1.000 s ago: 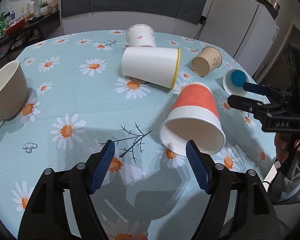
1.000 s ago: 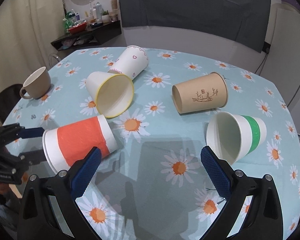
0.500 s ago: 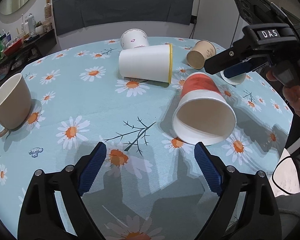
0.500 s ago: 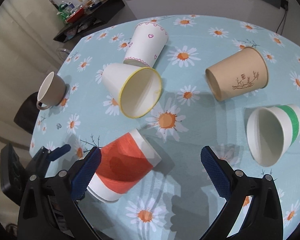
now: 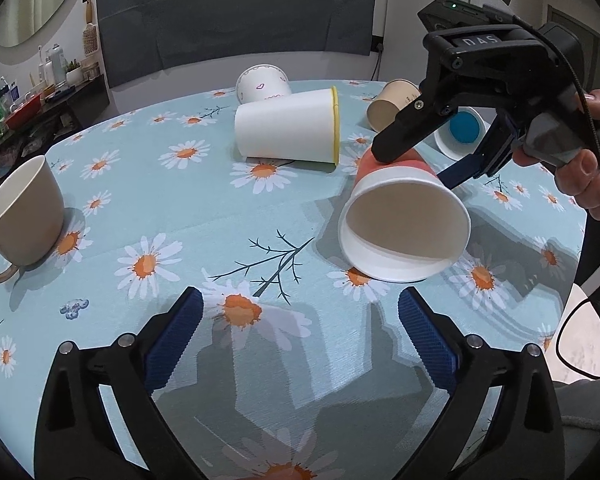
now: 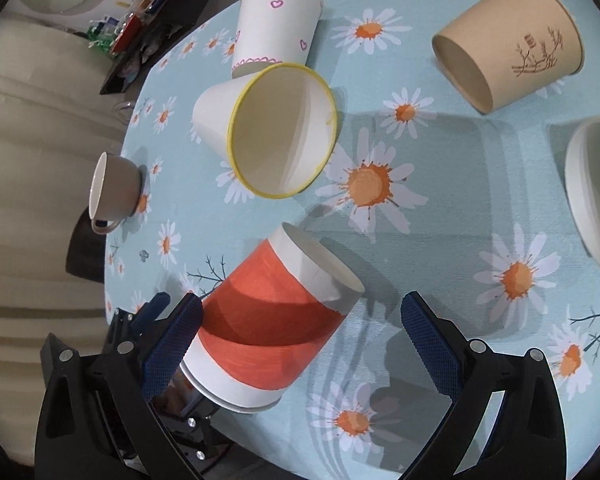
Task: Flip cup upside down
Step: 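Close the right gripper around the body of the lying cup, then lift and rotate the cup base-up with the right gripper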
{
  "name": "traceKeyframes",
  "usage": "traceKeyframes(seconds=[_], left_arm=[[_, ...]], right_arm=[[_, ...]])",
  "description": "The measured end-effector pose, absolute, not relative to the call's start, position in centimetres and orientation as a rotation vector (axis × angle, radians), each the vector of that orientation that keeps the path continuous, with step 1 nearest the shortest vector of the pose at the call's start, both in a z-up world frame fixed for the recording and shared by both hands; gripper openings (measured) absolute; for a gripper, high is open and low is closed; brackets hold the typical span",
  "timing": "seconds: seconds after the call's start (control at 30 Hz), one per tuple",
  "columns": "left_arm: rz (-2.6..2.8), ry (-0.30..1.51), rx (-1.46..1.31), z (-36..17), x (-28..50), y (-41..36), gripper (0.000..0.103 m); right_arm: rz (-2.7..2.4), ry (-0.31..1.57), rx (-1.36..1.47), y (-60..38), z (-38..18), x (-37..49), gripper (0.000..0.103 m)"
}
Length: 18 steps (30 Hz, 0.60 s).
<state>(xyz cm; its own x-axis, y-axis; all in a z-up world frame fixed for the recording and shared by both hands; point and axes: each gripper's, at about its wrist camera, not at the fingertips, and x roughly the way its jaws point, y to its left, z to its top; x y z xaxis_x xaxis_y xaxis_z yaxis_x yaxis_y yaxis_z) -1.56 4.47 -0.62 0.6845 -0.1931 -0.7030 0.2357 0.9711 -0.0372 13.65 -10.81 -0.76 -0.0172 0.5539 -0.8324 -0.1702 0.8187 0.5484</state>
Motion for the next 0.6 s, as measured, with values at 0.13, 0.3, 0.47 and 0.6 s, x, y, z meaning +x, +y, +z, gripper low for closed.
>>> traceKeyframes(seconds=[0.13,0.3,0.47,0.6], left_arm=[[-0.248,0.779,0.059,-0.7,-1.6,4.4,0.096],[-0.238,0.792,0.056,-0.8,-1.4,4.6,0.096],[-0.223,0.808,0.05,-0.8,-1.1,4.7,0.097],[-0.215,0.817,0.067,-0.5,-0.7,4.3,0.097]], right_arm=[[0.631,1.511,0.437,-10.6,-1.4,14.4,0.093],[0.67,1.524,0.496,-10.4,-2.0,14.9,0.064],[0.695,1.478,0.503,-10.7,-1.7,14.9,0.063],[0.706,1.443,0.495,-11.6,-1.0,15.0,0.062]])
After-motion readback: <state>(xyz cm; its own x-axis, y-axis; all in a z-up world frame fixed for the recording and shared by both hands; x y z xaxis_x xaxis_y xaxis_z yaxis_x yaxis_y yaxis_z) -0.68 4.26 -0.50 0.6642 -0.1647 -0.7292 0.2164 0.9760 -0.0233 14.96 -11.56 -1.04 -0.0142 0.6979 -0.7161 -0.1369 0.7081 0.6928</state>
